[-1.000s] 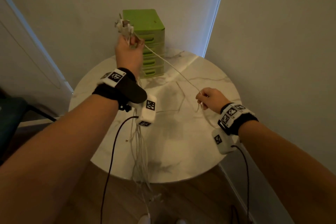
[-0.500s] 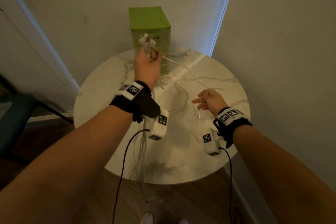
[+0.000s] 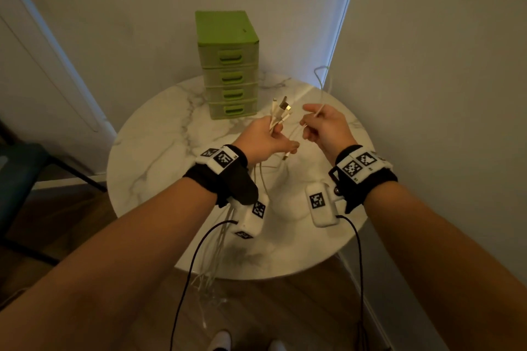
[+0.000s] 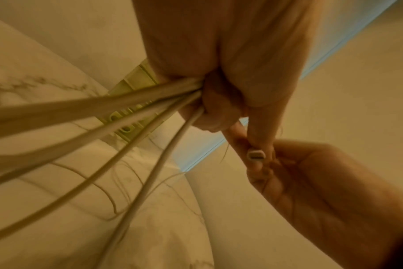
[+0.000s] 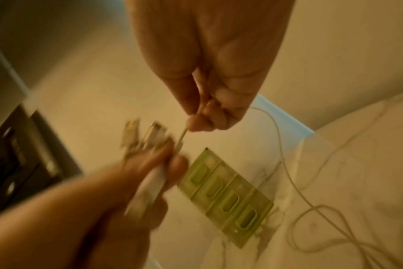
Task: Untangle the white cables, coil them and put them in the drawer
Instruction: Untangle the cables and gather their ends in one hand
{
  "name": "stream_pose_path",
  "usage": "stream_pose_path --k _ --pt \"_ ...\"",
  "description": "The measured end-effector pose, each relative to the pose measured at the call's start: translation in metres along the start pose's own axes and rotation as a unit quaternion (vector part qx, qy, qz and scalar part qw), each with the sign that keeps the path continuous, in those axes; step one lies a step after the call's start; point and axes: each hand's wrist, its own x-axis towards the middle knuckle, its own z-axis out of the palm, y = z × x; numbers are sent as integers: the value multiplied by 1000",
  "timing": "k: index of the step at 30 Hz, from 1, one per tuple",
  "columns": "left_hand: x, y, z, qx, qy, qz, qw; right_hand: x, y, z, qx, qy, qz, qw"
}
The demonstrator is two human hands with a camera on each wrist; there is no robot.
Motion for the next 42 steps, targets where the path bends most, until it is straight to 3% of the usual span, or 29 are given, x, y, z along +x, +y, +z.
stream_pose_path --k 4,7,10,13,15,17,18,19,20,22,24,26,28,31,34,36,37,39,41,42 --pt "-23 0 -5 98 -89 -36 990 -2 -12 -39 164 36 45 985" --pt "-42 -8 -4 129 -127 -81 980 -6 -21 -57 143 29 37 989" --pt "-55 -8 4 104 -71 -65 990 -23 -25 -56 69 -14 23 997" --pt "-59 3 5 23 56 -33 998 -65 -21 -50 -25 -147 36 988" --pt "-61 16 0 -37 100 -4 994 -100 -10 -47 -97 -279 82 952" --pt "-66 30 -5 -75 86 11 993 -133 5 -39 -215 -404 134 879" --pt "-69 37 -5 -72 66 14 995 -143 12 -35 -268 -438 145 846" --pt "-74 42 -5 -63 41 15 997 -149 20 -31 -300 -444 144 832" --pt "-78 45 -3 -56 16 16 998 -152 24 -27 -310 -429 138 837" --pt "-90 46 -4 -56 -16 16 998 -153 24 -27 -260 -350 139 889" --pt "-103 42 -10 -51 -17 13 998 -150 18 -32 -129 -241 146 951" --pt "-117 35 -17 -34 -12 8 999 -150 8 -40 8 -145 137 980" --pt "-130 25 -23 -10 -5 5 1000 -156 -7 -48 122 -99 151 976" --pt "-146 9 -30 26 -10 -5 1000 -172 -22 -61 145 -136 197 960" --pt "-159 -1 -34 25 -49 -20 998 -190 -32 -61 -123 -171 301 930" --pt "-166 -3 -34 20 -57 -15 998 -195 -35 -55 -332 -90 344 873" --pt "-169 -4 -34 18 -54 -8 998 -197 -35 -49 -388 -48 334 858" --pt "-172 -4 -33 32 -48 6 998 -198 -33 -37 -394 -28 256 882" --pt "-173 -5 -32 58 -44 12 997 -199 -27 -23 -258 -99 216 937" --pt "-172 -7 -31 68 -40 15 997 -202 -24 -14 -183 -155 223 945"
